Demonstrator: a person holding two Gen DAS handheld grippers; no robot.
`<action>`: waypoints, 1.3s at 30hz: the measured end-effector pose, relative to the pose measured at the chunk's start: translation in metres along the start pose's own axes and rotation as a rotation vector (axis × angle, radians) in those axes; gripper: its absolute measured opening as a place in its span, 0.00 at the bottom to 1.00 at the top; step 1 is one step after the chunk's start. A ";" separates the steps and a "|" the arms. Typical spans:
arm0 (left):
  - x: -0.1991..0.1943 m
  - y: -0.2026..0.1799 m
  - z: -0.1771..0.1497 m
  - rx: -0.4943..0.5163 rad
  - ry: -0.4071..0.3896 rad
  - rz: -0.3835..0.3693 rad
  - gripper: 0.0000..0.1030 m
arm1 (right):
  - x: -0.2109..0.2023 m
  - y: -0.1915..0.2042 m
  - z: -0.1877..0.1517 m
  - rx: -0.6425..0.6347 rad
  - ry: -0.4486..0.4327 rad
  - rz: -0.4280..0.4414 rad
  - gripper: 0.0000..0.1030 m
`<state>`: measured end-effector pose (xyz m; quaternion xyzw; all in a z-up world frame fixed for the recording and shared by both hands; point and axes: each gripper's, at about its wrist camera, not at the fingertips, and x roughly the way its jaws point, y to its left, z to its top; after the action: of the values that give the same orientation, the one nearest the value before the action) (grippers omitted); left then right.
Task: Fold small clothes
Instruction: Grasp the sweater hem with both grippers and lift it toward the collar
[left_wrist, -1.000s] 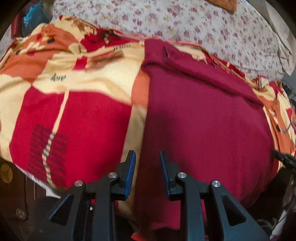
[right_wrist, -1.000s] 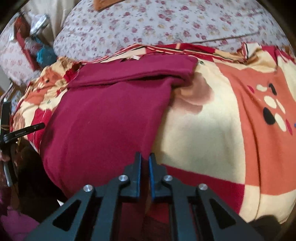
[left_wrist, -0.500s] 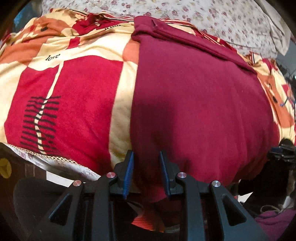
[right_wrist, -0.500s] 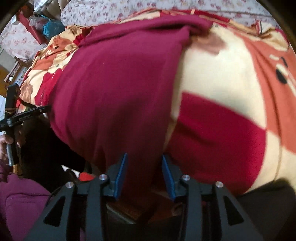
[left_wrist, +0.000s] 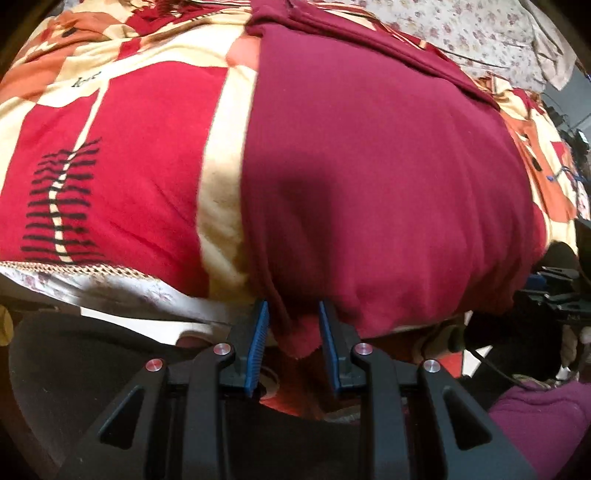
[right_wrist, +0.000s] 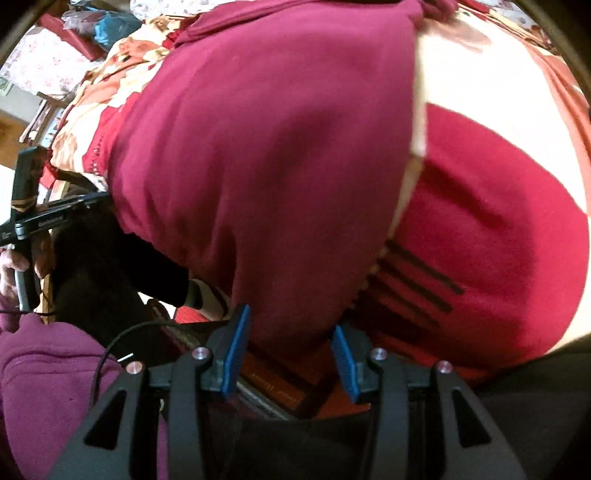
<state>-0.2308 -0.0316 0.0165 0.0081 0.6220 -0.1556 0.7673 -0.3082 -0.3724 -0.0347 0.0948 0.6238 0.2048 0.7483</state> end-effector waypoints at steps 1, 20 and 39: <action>0.003 0.000 0.002 -0.016 0.004 0.003 0.05 | 0.001 -0.001 0.001 0.001 -0.003 0.003 0.45; -0.004 -0.003 0.001 0.014 0.023 -0.070 0.00 | -0.011 0.003 0.004 -0.007 -0.057 0.097 0.11; -0.061 -0.020 0.176 -0.015 -0.363 -0.219 0.00 | -0.129 -0.045 0.153 0.105 -0.569 0.222 0.10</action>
<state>-0.0792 -0.0730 0.1185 -0.0935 0.4717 -0.2325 0.8454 -0.1691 -0.4508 0.0939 0.2545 0.3850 0.2182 0.8599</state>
